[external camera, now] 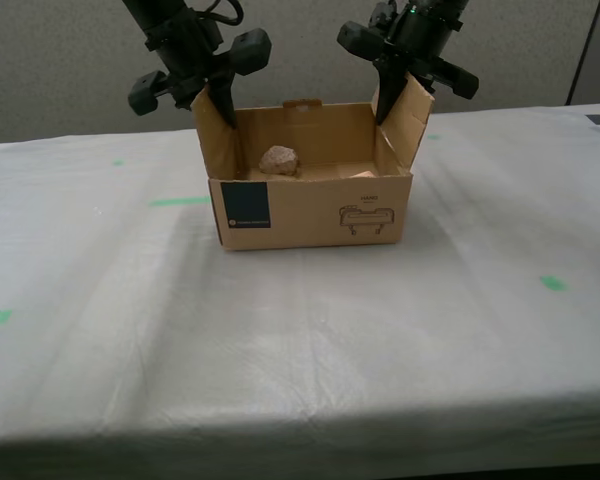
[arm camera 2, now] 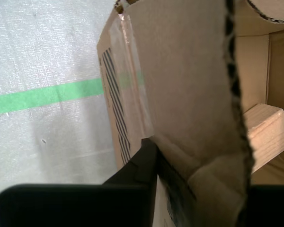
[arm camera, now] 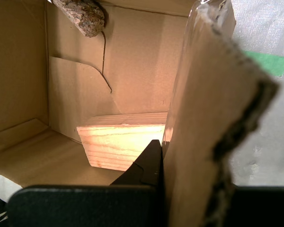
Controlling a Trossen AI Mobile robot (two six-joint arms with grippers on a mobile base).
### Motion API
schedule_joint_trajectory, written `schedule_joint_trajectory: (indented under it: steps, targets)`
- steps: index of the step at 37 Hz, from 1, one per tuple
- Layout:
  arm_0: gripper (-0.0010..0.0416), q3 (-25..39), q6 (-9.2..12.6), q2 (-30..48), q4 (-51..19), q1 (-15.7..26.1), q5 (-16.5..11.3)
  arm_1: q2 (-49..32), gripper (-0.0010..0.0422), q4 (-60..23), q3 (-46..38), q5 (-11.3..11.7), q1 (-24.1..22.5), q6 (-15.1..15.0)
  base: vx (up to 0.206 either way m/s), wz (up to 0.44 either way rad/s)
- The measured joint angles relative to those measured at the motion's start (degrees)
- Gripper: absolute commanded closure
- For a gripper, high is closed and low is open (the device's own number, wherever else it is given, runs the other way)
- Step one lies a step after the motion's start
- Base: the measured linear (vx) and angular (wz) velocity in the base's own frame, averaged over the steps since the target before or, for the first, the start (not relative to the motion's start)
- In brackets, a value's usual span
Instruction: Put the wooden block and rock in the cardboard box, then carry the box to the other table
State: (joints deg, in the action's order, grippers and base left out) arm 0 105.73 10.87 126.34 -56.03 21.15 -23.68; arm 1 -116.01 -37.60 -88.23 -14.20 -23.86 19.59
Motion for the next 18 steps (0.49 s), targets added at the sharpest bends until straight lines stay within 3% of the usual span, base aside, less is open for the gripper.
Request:
schedule_joint_trajectory:
  steps: [7, 18]
  targets:
    - [0.0355, 0.0, -0.2, 0.0, -0.3, 0.0, 2.5, 0.0, 0.0287, 0.4, 0.0, -0.9, 0.0, 0.0, 0.0, 0.0]
    - [0.0185, 0.0, 0.0, 0.0, -0.3, 0.2, 2.6, 0.0, 0.0192, 0.8, -0.1, -1.4, -0.1, 0.2, 0.0, 0.0]
